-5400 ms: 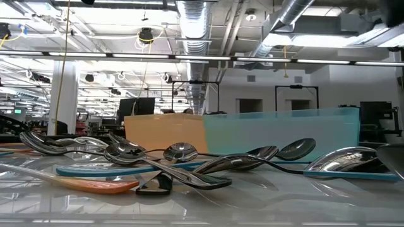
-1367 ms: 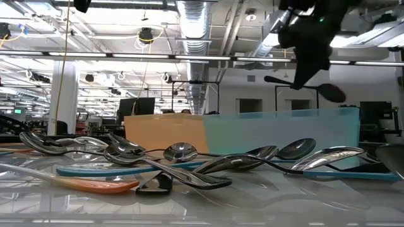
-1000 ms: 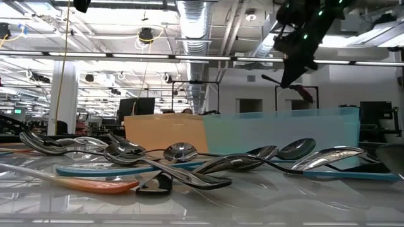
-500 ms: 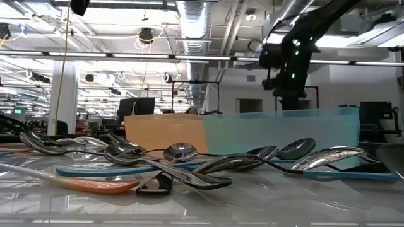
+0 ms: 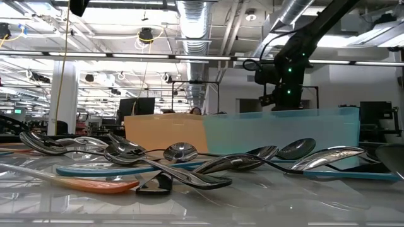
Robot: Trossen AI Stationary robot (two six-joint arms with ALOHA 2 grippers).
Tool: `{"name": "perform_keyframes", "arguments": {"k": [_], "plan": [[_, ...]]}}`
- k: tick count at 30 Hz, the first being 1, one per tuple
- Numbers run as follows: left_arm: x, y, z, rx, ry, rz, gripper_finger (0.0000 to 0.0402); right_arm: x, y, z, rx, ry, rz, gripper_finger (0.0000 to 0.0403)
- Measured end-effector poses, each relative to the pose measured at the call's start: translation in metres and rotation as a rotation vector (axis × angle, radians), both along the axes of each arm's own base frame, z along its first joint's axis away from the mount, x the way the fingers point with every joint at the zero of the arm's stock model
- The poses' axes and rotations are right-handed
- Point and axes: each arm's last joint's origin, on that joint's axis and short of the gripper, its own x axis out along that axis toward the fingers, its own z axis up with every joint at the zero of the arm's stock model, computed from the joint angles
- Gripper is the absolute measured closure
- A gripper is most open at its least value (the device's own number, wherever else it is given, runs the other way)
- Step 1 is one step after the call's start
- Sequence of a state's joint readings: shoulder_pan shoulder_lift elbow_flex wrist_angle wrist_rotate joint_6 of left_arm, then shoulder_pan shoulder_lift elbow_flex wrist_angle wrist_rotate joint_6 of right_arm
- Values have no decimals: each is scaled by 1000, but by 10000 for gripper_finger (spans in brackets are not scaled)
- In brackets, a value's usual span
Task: Sort silverware by color (type)
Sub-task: Put the black spoon into the pink bin
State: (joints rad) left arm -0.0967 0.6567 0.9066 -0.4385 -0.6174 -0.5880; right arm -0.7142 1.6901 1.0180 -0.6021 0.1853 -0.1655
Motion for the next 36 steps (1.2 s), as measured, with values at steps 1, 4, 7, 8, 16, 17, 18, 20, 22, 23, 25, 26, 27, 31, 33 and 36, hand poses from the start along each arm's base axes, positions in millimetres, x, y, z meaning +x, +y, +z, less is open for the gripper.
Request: {"name": "perform_keyframes", "arguments": {"k": [1,4,7,8,16,17,18,20,22,23,25,26,27,31,33,36], "plan": [[0,0,0,0,0,0,262,0,-1,0,-11,-14,-6,394],[0,0,0,0,0,0,262,-2,-4,-1,-15,-21,-18,394],[0,0,0,0,0,0,262,-2,-5,-1,-15,-23,-16,394],[0,0,0,0,0,0,262,-2,-5,-1,-16,-24,-15,394],[0,0,0,0,1,0,262,-3,-6,-5,-14,-71,-30,394],[0,0,0,0,1,0,262,-4,-6,-6,-11,-70,-37,394],[0,0,0,0,1,0,262,-5,-7,-6,-10,-69,-40,394],[0,0,0,0,1,0,262,-4,-7,-6,-12,-72,-40,394],[0,0,0,0,1,0,262,-4,-8,-6,-18,-81,-43,394],[0,0,0,0,1,0,262,-4,-9,-6,-23,-90,-47,394],[0,0,0,0,1,0,262,-4,-12,-5,-18,-116,-59,394],[0,0,0,0,1,0,262,-5,-13,-5,-13,-128,-66,394],[0,0,0,0,1,0,262,-5,-14,-5,-11,-138,-71,394],[0,0,0,0,1,0,262,-6,-17,-4,-18,-157,-85,394],[0,0,0,0,1,0,262,-7,-18,-4,0,-178,-94,394],[0,0,0,0,1,0,262,-4,-20,-11,13,-191,-106,394]]}}
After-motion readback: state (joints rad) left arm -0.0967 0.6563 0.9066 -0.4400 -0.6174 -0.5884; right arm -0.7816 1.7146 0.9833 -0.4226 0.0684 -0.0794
